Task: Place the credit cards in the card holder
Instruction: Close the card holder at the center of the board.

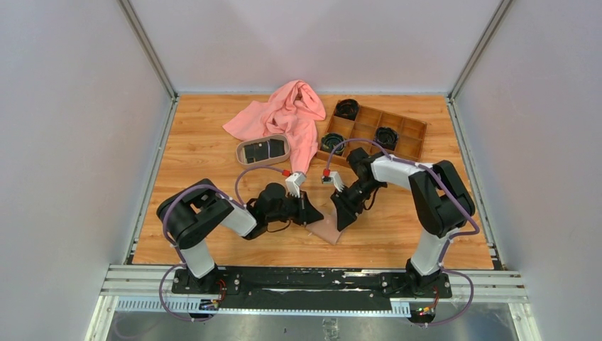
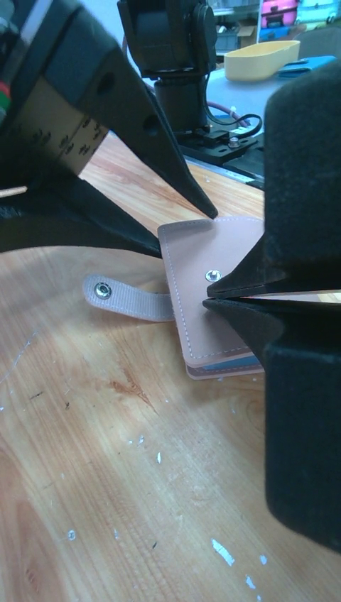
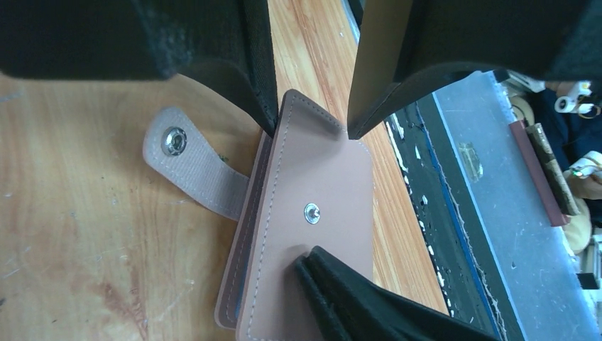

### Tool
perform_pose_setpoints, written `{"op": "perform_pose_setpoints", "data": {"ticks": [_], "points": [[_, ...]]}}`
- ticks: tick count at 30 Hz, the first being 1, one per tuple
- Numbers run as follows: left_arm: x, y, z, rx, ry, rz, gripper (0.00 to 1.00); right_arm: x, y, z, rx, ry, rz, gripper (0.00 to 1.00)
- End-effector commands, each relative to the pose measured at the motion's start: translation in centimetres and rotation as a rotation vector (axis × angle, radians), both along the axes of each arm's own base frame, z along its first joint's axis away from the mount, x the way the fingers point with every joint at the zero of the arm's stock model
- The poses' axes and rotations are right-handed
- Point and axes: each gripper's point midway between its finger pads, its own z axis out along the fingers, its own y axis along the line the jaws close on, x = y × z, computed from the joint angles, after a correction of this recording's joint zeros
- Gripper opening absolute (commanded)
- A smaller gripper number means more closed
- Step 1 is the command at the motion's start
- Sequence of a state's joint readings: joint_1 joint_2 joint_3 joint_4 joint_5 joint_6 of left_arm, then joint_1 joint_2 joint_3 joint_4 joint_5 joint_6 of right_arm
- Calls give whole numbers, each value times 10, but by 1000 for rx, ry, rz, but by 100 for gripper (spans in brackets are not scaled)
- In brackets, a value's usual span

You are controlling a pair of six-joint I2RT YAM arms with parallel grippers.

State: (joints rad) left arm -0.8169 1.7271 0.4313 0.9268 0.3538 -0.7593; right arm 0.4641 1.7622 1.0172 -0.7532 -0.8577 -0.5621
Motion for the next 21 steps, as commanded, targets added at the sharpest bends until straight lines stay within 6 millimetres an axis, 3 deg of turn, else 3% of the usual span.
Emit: {"op": "perform_pose_setpoints", "data": {"ticks": [1, 9, 15, 21], "points": [[-4, -1, -2, -24, 4, 10, 4, -7, 0, 0, -1, 94, -34, 41], [-8, 2, 9, -65, -19, 7, 6, 9, -5, -1, -34, 16, 15, 6], [-10, 8, 33, -69, -104, -20, 21, 20, -13, -2, -29, -57, 204, 2], [-1, 37, 55, -35, -212, 35, 40, 10, -23, -11, -30, -72, 506, 2]]}}
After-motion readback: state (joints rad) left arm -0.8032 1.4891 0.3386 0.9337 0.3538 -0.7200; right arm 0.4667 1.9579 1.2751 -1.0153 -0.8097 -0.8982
